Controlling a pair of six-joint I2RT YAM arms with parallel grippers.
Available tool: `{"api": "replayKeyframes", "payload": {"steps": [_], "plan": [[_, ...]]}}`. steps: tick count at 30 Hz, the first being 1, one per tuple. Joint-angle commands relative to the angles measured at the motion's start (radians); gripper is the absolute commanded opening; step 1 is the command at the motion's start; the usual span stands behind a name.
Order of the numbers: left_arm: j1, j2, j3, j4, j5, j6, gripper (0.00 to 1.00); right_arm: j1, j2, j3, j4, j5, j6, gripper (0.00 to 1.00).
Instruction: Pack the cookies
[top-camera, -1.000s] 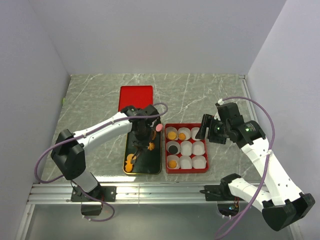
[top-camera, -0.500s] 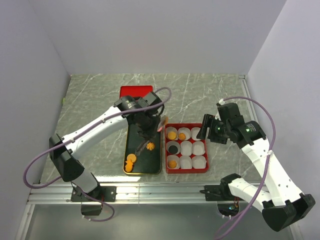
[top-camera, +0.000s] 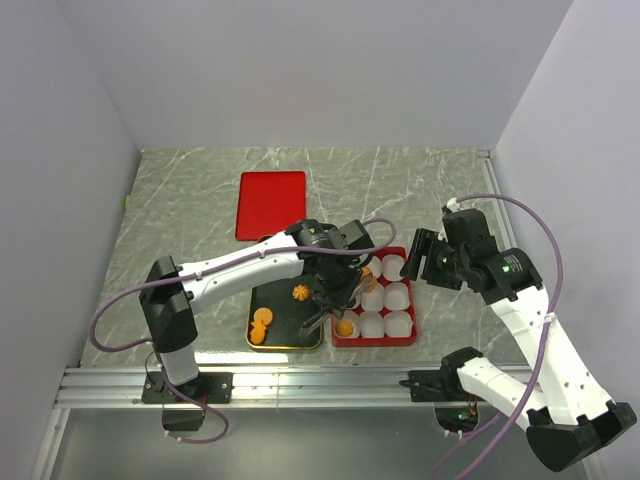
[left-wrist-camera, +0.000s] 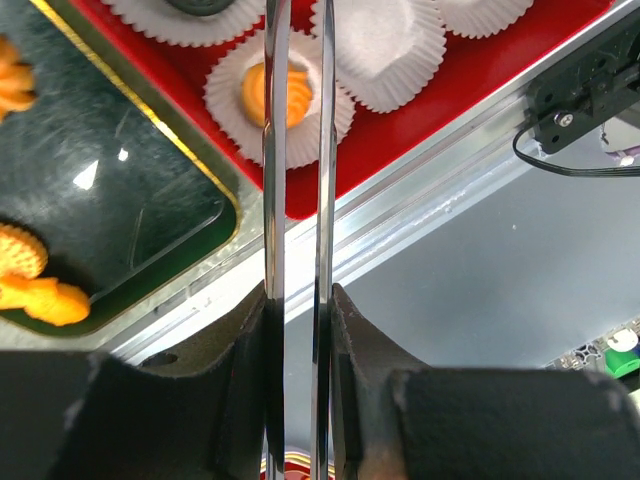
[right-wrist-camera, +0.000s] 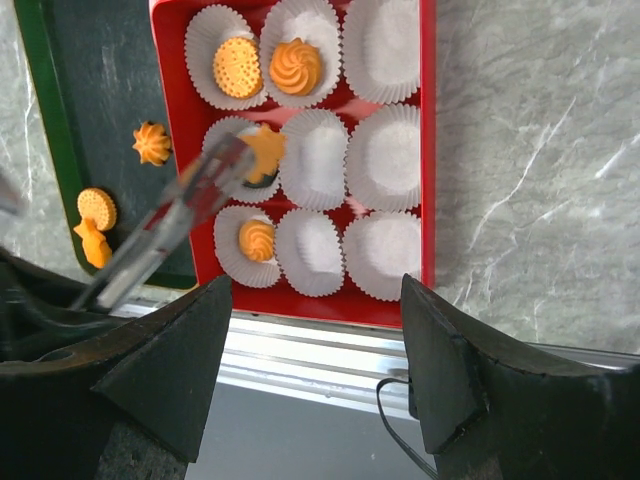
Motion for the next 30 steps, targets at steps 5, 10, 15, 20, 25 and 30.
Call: {"api": "replayKeyframes", "payload": {"steps": [5, 10, 15, 20, 25, 30], "plan": [[-0.029, 0.027, 0.001, 0.061, 0.033, -0.005, 0.2, 0.003, -0.007, 0.011, 0.008, 0.006, -0.006, 0.75], [-0.029, 0.022, -0.036, 0.099, 0.04, -0.011, 0.29, 0.003, -0.005, 0.001, 0.016, 0.001, -0.009, 0.75], [-0.029, 0.027, -0.05, 0.102, 0.028, -0.01, 0.36, 0.001, 0.002, -0.003, 0.021, 0.0, -0.013, 0.75], [-0.029, 0.025, -0.061, 0.119, 0.02, -0.005, 0.44, 0.001, 0.008, -0.002, 0.022, 0.0, -0.015, 0.75], [-0.027, 0.018, -0.032, 0.104, -0.009, -0.007, 0.46, 0.001, 0.013, -0.003, 0.025, 0.001, -0.016, 0.75], [-0.004, -0.028, 0.053, 0.032, -0.059, -0.011, 0.47, 0.001, 0.018, -0.002, 0.025, 0.003, -0.016, 0.75]]}}
